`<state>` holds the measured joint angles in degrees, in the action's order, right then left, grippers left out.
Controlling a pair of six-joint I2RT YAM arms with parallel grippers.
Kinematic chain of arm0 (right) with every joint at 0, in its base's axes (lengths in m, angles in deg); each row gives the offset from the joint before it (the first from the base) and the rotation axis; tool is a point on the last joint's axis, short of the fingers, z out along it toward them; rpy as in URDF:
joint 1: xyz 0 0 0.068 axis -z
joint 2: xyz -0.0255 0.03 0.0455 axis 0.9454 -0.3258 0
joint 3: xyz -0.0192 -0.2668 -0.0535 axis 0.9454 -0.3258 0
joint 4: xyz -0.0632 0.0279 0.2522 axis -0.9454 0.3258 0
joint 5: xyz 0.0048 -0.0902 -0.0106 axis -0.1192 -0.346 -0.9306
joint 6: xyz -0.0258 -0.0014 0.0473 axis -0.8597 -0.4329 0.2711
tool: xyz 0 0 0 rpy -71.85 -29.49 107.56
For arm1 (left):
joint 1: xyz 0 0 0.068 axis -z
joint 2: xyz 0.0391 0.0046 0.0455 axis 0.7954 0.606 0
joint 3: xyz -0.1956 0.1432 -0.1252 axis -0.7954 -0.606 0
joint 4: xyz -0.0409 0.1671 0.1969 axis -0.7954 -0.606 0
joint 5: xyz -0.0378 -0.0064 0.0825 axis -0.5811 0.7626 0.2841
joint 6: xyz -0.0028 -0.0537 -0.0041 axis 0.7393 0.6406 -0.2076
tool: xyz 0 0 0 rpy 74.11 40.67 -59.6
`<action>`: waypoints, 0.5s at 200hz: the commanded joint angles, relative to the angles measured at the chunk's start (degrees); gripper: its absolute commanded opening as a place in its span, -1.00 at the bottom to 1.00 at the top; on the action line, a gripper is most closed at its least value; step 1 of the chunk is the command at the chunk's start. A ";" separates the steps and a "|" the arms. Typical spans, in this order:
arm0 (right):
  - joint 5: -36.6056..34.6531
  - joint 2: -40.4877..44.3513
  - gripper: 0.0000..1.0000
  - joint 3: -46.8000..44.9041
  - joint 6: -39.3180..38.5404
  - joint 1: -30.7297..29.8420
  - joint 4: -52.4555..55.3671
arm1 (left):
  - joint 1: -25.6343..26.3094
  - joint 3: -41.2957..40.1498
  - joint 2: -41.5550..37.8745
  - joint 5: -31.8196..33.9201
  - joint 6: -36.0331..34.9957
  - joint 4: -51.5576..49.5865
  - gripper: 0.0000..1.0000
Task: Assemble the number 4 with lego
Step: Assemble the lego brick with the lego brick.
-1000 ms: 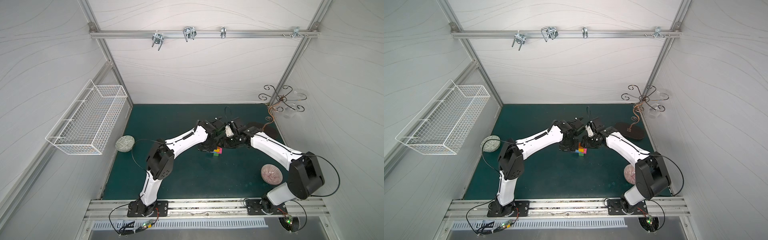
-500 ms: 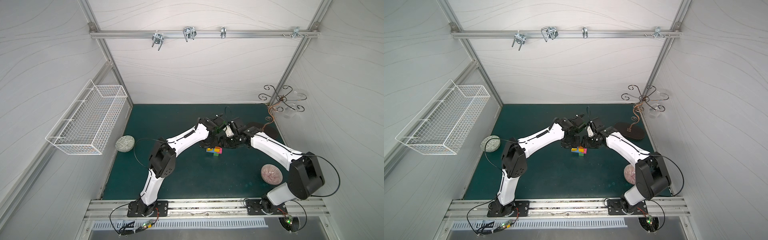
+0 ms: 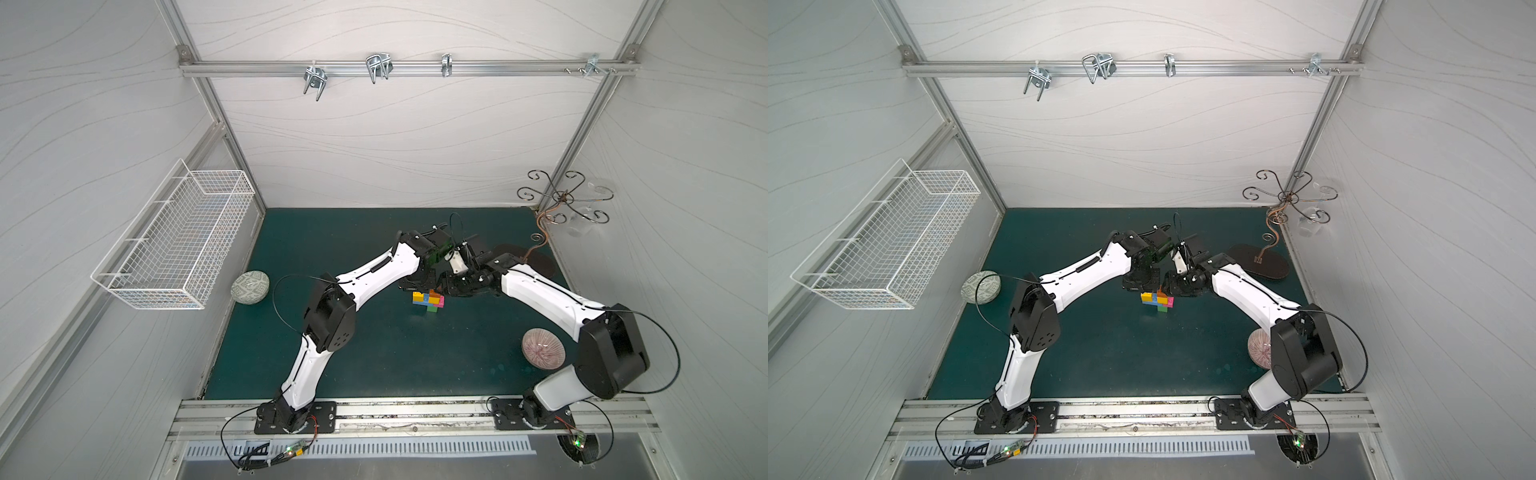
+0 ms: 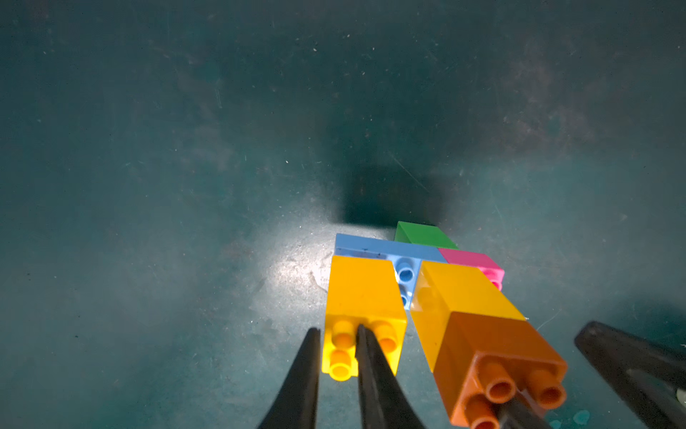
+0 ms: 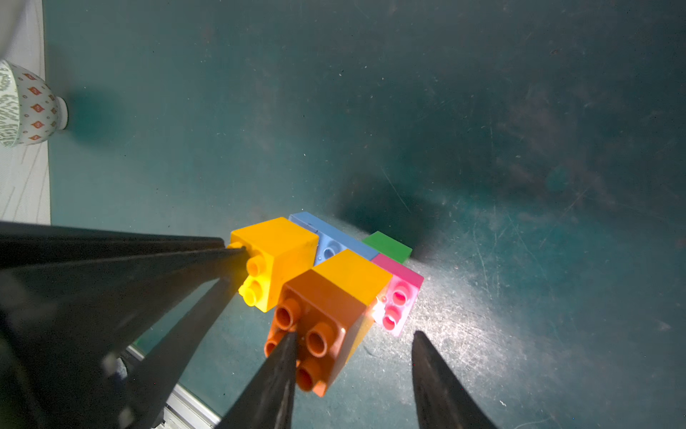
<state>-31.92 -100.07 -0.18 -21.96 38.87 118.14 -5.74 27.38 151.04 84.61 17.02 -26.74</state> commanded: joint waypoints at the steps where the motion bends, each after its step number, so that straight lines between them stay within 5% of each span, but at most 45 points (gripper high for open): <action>1: -7.00 -5.48 -0.01 -5.40 -1.77 -0.22 15.53 | -0.19 2.29 1.99 0.90 -1.91 -1.28 -0.58; 100: -6.81 -5.92 -0.01 -5.98 -1.82 -0.14 14.98 | 0.68 0.86 3.55 -0.60 -2.90 -0.46 -0.63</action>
<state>-31.87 -100.09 -0.21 -21.96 38.87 118.09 -5.43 27.82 151.48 84.35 14.66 -26.54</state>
